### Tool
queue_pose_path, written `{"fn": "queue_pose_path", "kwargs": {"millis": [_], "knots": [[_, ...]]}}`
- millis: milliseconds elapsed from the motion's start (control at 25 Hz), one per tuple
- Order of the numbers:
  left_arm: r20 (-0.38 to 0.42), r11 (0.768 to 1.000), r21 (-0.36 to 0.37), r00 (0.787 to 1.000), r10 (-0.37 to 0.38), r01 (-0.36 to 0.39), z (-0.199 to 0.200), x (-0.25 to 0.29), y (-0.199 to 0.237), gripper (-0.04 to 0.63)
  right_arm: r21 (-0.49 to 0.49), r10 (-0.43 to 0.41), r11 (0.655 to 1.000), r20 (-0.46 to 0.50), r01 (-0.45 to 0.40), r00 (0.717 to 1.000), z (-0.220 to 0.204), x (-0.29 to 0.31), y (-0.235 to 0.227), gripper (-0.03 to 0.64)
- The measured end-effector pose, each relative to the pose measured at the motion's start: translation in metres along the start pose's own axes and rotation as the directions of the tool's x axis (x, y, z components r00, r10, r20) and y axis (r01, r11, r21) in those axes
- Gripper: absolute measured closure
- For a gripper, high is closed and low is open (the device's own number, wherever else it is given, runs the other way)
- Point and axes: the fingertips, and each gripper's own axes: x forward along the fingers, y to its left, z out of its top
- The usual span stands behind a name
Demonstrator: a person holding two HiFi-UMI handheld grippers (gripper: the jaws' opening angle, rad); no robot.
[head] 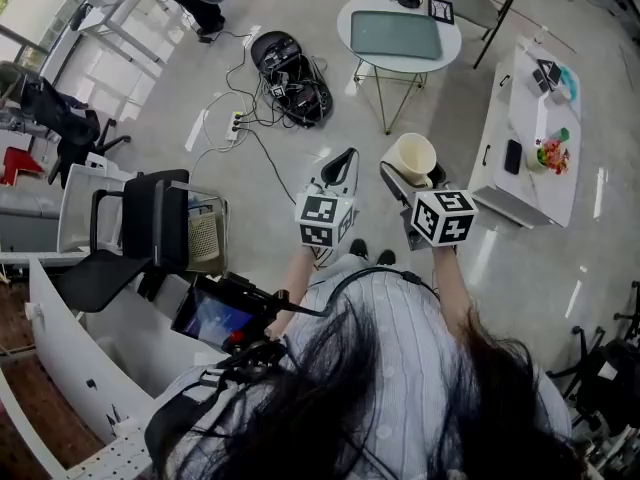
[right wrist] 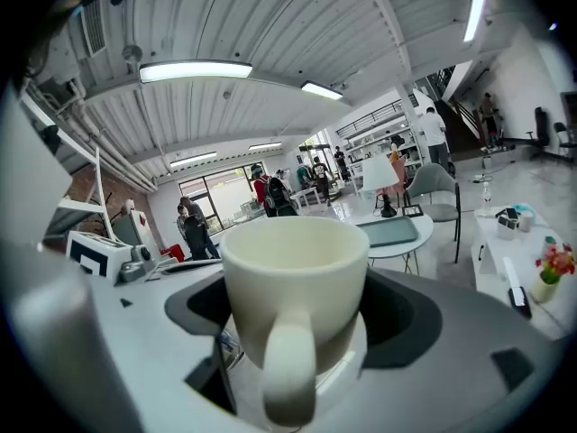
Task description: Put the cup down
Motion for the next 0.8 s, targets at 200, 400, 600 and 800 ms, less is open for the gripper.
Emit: {"fn": "queue_pose_path", "kwargs": {"millis": [200,400,600,800], "knots": [[0.004,1.0,0.0,1.0,-0.02,0.02,-0.002,0.001,0.007,0.577,0.003,-0.007,1.0,0.015,0.007,1.0,0.001,0.007,0.006,0.218],[-0.005,0.999,0.006,0.999,-0.036,0.036,-0.005,-0.003,0.015,0.577,0.016,-0.019,1.0,0.024,0.018,1.0,0.0,0.013,0.012,0.218],[-0.017,0.999,0.006,0.999,-0.045,0.045,-0.01,-0.002,0.021,0.578,0.029,-0.025,0.999,0.027,0.024,0.999,0.0,0.02,0.012,0.219],[-0.029,0.999,-0.01,0.998,-0.05,0.05,-0.015,0.003,0.023,0.577,0.034,-0.031,0.999,0.017,0.03,0.999,-0.001,0.023,0.009,0.218]]}}
